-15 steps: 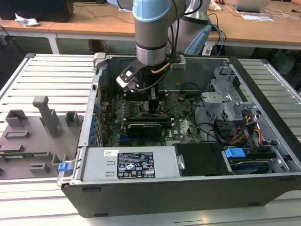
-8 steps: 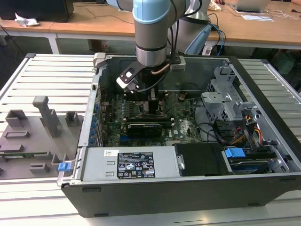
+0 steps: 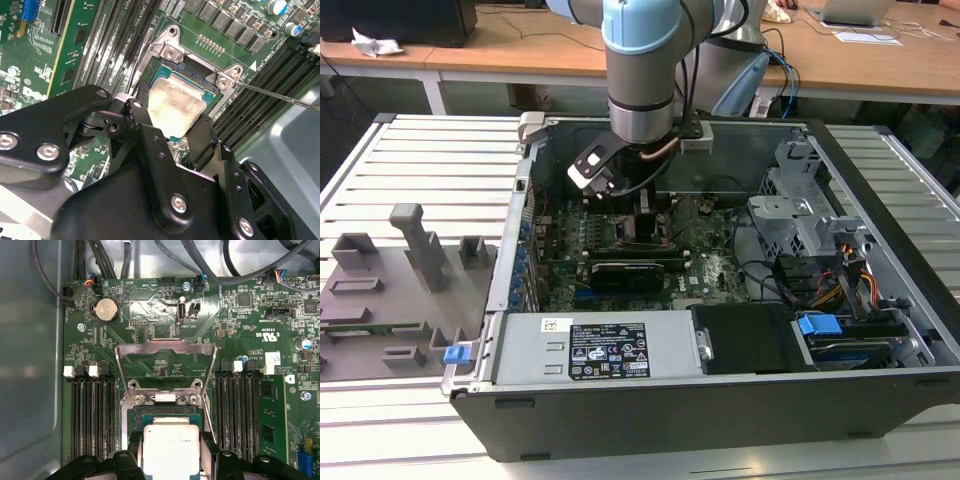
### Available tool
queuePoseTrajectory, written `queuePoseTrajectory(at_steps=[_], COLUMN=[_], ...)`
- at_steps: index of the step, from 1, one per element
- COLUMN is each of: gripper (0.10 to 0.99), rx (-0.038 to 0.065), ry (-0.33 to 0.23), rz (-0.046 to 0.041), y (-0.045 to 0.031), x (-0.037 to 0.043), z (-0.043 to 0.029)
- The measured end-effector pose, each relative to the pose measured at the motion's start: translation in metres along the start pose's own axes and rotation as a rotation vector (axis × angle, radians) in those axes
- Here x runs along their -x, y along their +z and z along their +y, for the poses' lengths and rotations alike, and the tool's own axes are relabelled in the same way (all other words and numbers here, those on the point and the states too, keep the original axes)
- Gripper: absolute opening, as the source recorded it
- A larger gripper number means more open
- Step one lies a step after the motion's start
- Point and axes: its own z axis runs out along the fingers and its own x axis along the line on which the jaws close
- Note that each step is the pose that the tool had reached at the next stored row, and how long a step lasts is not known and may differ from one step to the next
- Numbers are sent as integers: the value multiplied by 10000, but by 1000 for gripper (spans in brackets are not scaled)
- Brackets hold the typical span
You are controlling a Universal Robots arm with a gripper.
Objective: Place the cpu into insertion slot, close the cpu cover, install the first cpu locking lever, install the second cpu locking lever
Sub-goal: 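Place the cpu into insertion slot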
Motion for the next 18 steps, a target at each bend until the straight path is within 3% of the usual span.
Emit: queuePoseTrajectory(at_steps=[9, 15, 18], gripper=[541, 541, 616], rx=[-6, -5, -5], ry=[-13, -16, -15], rz=[-45, -46, -47], y=[85, 92, 93], x=[-25, -28, -28], z=[4, 3, 2])
